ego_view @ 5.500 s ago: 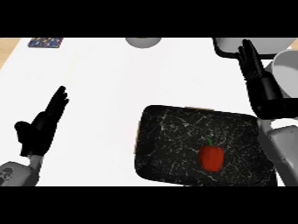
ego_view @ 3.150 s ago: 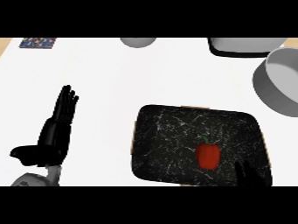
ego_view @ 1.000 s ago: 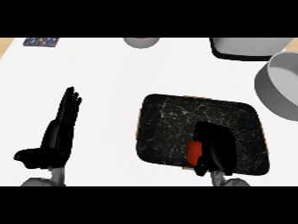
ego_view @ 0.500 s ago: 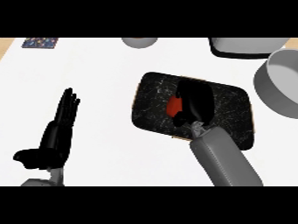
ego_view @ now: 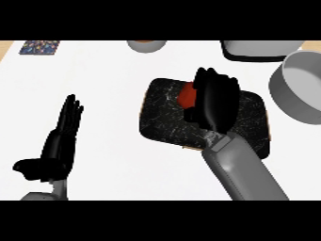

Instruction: Pick the bell pepper from the tray and place it in the pot

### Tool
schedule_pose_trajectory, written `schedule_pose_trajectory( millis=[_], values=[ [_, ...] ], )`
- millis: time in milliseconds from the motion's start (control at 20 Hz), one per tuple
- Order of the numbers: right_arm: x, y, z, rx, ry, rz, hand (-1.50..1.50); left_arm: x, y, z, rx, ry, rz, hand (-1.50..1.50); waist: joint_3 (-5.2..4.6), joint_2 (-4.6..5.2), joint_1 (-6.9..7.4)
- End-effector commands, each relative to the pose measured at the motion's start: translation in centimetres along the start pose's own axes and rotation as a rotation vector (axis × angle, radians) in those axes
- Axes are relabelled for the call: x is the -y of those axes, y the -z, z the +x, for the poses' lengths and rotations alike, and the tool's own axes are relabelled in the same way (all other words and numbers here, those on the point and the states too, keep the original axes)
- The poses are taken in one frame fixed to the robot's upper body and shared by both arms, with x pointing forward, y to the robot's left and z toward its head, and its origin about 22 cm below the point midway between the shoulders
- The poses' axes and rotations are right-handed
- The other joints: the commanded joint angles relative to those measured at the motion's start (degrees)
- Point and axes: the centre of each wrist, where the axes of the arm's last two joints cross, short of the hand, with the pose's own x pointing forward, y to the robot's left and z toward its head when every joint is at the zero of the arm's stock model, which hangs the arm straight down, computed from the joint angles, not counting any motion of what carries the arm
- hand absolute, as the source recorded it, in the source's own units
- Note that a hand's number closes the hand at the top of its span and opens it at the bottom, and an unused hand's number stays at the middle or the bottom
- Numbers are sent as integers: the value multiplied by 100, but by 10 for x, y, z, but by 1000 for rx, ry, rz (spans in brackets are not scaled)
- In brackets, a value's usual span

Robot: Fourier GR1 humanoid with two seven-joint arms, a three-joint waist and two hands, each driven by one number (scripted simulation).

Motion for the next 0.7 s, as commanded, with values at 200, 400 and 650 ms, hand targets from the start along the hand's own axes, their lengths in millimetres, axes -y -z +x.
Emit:
schedule_pose_trajectory(
  millis=[200,400,650],
  values=[
    [30,26,-41,-162,-47,-113,150,3,7,14,-6,-1,4,0,6,7,-8],
    [35,25,-65,-235,-82,-123,150,-16,1,-8,18,-12,-2,0,2,11,-12],
    [48,49,-127,-276,-65,-155,150,11,2,-2,-1,-2,10,0,5,14,-18]
  ],
)
